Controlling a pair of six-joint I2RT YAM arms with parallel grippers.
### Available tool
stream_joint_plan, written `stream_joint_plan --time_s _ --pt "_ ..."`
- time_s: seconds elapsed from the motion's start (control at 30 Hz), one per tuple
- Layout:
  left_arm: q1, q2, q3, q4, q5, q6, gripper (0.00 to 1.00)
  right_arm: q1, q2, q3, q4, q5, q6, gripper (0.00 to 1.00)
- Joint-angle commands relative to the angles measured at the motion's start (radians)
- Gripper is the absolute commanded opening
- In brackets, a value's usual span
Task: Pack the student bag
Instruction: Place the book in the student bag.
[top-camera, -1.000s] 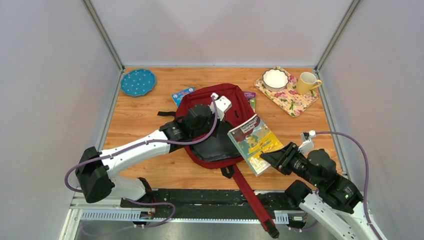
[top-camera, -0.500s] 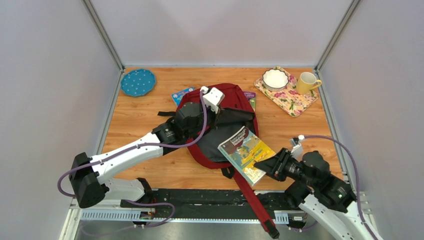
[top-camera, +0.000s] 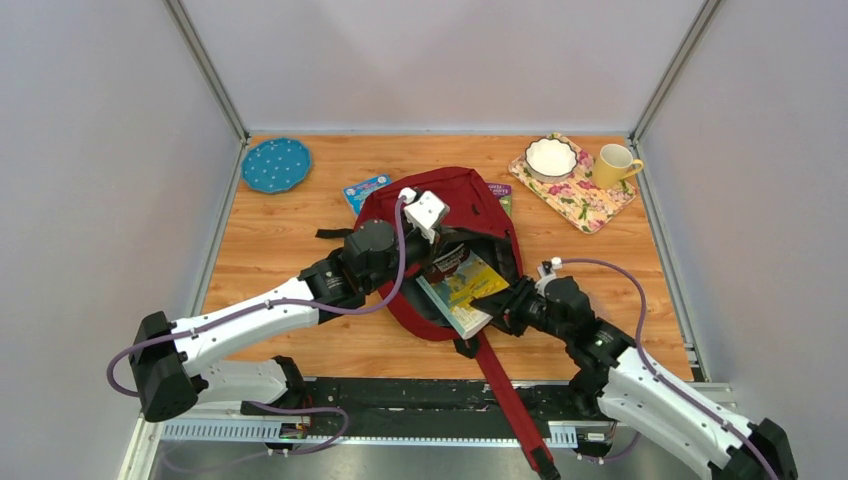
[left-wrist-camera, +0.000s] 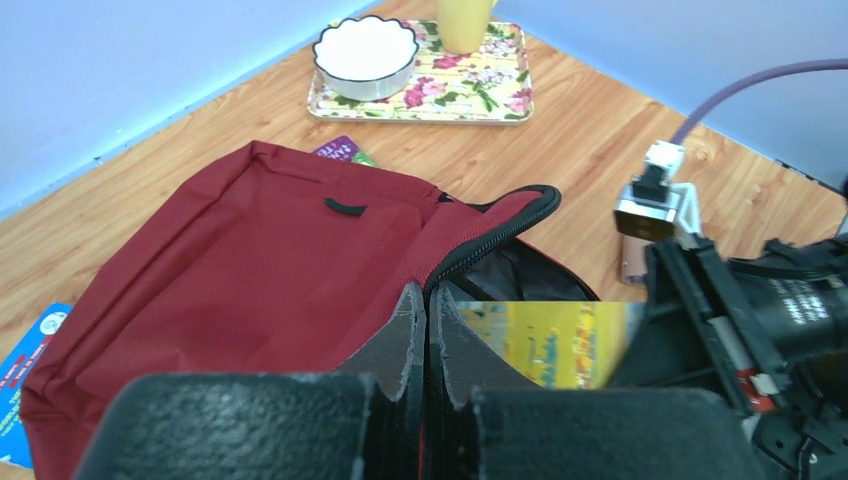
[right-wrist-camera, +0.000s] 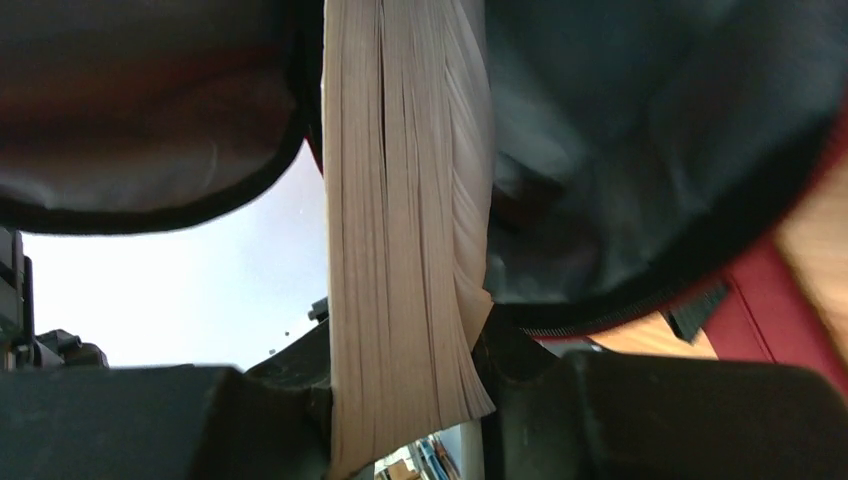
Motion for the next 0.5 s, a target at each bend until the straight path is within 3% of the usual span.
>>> stream_joint_plan --time_s 0.0,0.3,0.4,0.47 --pt "-0.019 -0.045 -0.001 0.105 0.037 -0.004 0.00 0.002 0.127 0.030 0.441 0.024 0.037 0.00" --pt "-0.025 -0.045 0.001 0.105 0.063 -0.060 0.00 0.003 0.443 0.062 0.784 0.205 0.002 0.00" --pt "-0.026 -0.049 -0.001 0.112 0.072 -0.072 0.00 0.003 0.659 0.120 0.917 0.240 0.016 0.00" --pt "-0.025 -0.051 0.007 0.105 0.083 -0.073 0.00 0.003 0.809 0.143 1.100 0.225 0.008 0.00"
